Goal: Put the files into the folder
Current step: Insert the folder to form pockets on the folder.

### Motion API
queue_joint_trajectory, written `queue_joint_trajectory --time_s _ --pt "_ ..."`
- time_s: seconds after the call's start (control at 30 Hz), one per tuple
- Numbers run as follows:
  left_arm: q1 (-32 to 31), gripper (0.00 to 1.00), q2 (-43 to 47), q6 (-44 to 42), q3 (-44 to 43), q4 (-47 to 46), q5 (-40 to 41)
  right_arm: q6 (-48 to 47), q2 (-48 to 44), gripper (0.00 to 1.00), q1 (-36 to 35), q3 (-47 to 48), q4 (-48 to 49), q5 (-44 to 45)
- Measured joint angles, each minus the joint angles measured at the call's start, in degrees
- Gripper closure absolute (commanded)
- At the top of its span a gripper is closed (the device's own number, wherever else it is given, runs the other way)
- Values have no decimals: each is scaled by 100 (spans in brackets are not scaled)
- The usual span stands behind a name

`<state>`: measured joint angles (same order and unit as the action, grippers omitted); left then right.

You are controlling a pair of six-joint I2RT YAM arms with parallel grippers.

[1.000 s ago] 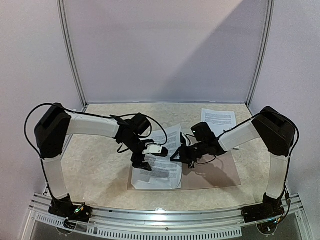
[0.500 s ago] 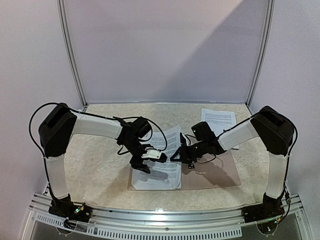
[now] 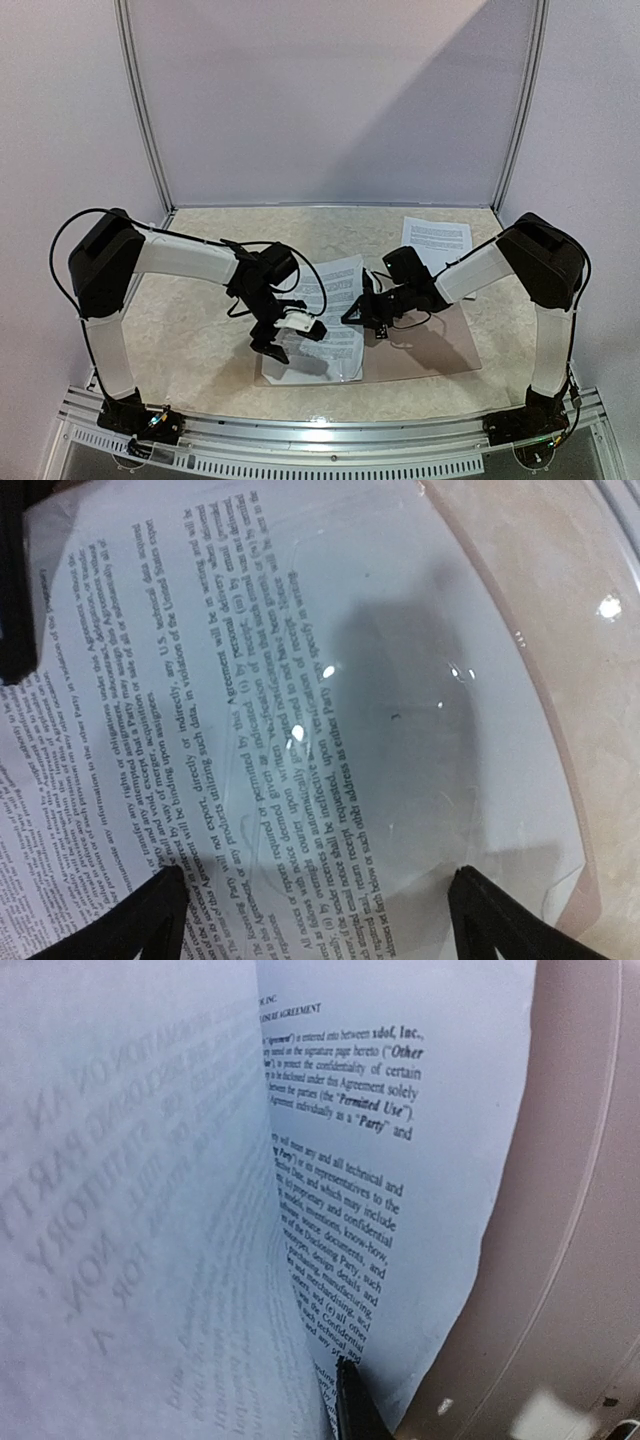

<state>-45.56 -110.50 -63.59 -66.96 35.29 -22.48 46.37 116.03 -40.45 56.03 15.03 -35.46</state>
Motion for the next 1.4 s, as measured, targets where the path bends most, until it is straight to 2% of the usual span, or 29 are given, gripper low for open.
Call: queue_joint_trajectory --time_s 0.1,0.3,0.43,0.53,0.6,0.9,1.0,1.23,1.4 --pt "-2 34 -20 94 2 -7 -7 33 4 93 0 -17 50 -7" --pt "-33 63 92 208 205 -238 -57 24 4 93 0 -17 44 0" --pt "-92 72 310 208 516 -492 -15 -4 4 93 0 -17 33 0" --pt "-111 91 387 232 616 -586 17 -35 -11 93 0 -17 -7 2" --pt "-120 97 417 210 656 -629 52 -55 -22 95 0 -17 -39 -7" --pt "-153 100 463 321 616 -621 238 -192 -26 100 -4 -15 -122 -120" --pt "-153 97 463 378 553 -533 251 -264 -26 100 -2 17 -184 -192" --pt "-153 97 459 455 297 -286 243 -656 -24 100 -4 382 -586 -409" --pt "-155 90 310 396 2 -142 271 -1069 101 100 -7 909 -955 -531"
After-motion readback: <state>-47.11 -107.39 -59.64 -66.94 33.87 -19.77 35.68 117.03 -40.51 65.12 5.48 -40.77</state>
